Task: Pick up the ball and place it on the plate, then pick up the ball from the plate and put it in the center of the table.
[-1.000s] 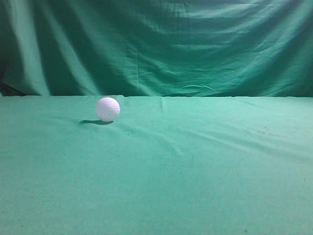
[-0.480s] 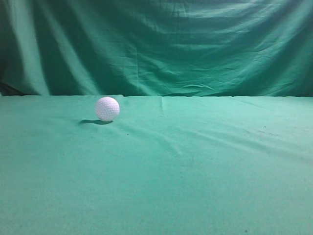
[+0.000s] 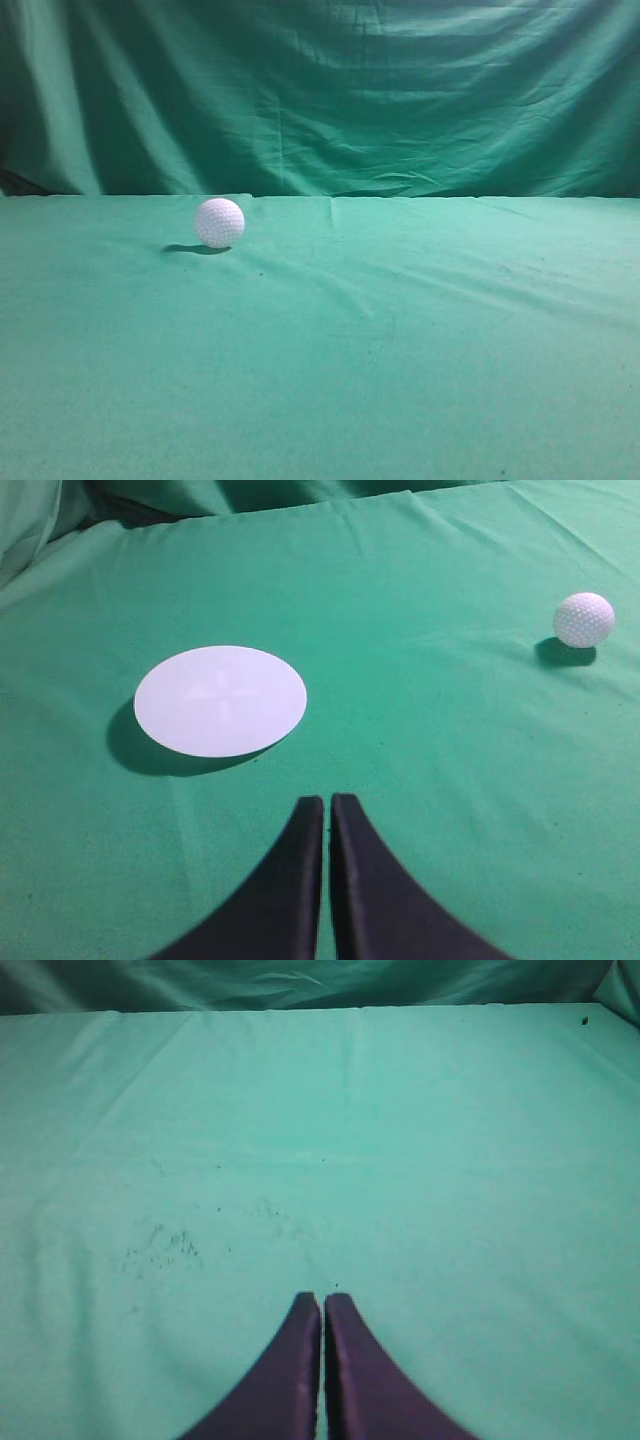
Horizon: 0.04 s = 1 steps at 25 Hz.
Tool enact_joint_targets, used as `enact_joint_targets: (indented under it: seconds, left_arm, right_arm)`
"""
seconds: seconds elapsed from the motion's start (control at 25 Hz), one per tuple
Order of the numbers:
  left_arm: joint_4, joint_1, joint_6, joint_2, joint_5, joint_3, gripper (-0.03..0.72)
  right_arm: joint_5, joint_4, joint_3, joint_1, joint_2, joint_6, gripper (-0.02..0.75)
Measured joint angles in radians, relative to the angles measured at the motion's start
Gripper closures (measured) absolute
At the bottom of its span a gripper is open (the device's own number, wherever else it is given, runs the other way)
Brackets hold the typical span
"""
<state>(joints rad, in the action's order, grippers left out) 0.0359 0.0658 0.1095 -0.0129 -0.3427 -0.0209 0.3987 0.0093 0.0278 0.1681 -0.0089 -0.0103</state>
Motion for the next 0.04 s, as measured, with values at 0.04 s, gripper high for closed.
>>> enact_joint_targets:
  seconds: [0.04]
  left_arm:
    - [0.000, 0.000, 0.000, 0.000, 0.000, 0.000, 0.688]
  right_arm:
    - [0.000, 0.000, 0.000, 0.000, 0.000, 0.000, 0.738]
